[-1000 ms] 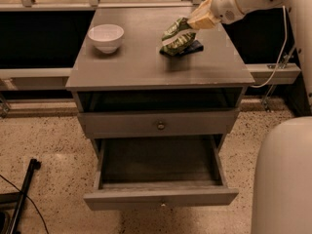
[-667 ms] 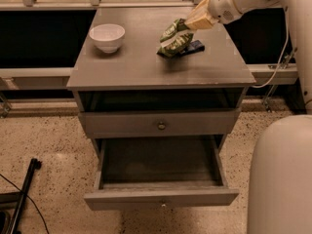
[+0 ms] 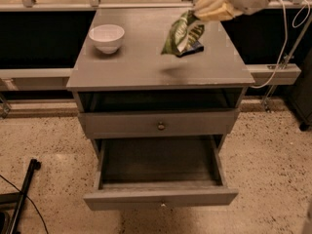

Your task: Place green jalapeno chip bag into middle drawer

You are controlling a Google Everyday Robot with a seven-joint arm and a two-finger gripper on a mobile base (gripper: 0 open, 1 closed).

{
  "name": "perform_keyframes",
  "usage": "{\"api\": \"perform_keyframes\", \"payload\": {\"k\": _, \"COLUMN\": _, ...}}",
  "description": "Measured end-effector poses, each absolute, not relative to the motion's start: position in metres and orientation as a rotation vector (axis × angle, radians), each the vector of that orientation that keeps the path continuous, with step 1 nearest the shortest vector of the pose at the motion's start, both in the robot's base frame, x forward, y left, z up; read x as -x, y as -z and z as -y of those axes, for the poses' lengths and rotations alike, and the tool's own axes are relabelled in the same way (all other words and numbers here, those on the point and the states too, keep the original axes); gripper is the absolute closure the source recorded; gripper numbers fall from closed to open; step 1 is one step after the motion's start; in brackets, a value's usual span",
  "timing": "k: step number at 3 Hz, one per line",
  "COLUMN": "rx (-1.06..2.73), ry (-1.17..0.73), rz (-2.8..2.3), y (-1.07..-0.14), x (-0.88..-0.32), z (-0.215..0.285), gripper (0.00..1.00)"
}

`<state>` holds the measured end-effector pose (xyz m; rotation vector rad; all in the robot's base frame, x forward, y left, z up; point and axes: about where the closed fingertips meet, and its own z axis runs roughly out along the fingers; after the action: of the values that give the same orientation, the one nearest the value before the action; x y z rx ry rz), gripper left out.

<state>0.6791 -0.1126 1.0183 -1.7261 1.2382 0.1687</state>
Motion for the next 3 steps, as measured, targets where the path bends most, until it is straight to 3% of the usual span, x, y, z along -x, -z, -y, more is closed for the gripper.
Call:
{"api": "perform_keyframes", "payload": {"k": 2, "rx": 1.844, "ry": -0.061, "rz": -1.186, "y": -1.002, "x": -0.566, "z": 0.168, "gripper": 1.0}}
{"api": "perform_keyframes", "payload": {"k": 3, "rx": 1.856, "ry": -0.017, "rz": -1.307, "y": -0.949, "x": -0.541, "z": 0.208, "gripper": 1.0}}
